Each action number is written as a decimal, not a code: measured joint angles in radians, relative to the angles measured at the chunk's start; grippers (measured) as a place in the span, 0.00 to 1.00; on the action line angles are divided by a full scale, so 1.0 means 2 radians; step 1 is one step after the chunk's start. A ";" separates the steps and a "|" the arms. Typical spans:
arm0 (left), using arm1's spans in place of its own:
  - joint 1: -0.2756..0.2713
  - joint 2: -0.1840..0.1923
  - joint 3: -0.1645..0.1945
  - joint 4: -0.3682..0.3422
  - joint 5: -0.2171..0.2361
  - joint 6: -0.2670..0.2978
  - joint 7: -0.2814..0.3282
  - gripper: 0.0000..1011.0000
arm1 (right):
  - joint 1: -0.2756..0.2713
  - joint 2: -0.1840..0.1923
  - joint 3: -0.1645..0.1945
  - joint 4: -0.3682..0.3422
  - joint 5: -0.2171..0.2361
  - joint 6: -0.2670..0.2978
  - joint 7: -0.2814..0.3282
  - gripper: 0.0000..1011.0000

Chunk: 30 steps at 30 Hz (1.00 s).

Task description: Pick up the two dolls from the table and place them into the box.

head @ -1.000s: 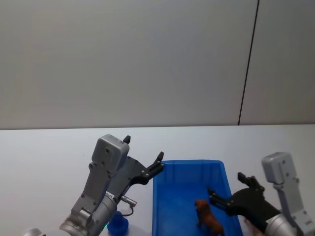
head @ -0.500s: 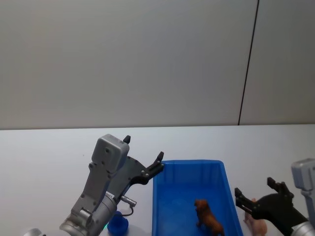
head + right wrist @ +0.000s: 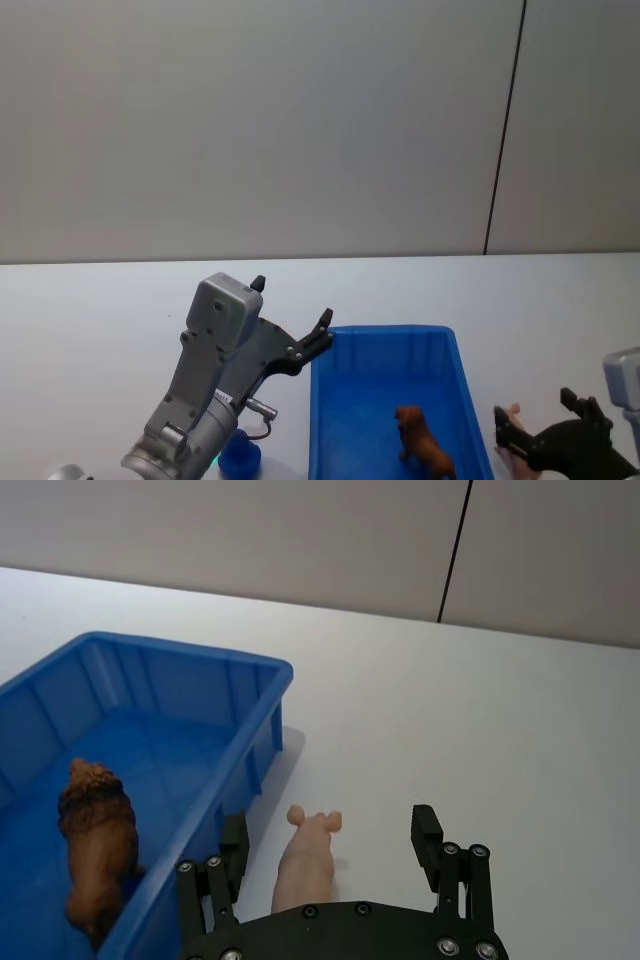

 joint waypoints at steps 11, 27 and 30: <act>0.000 0.000 0.000 0.000 0.000 0.000 0.000 0.99 | 0.004 -0.006 -0.004 0.032 -0.003 0.001 0.011 0.99; 0.000 0.000 0.000 0.000 0.000 0.000 0.000 0.99 | 0.013 -0.019 -0.011 0.070 -0.010 0.005 0.021 0.69; 0.000 0.000 0.000 0.000 0.000 0.000 0.000 0.99 | 0.013 -0.019 -0.012 0.071 -0.012 0.005 0.020 0.61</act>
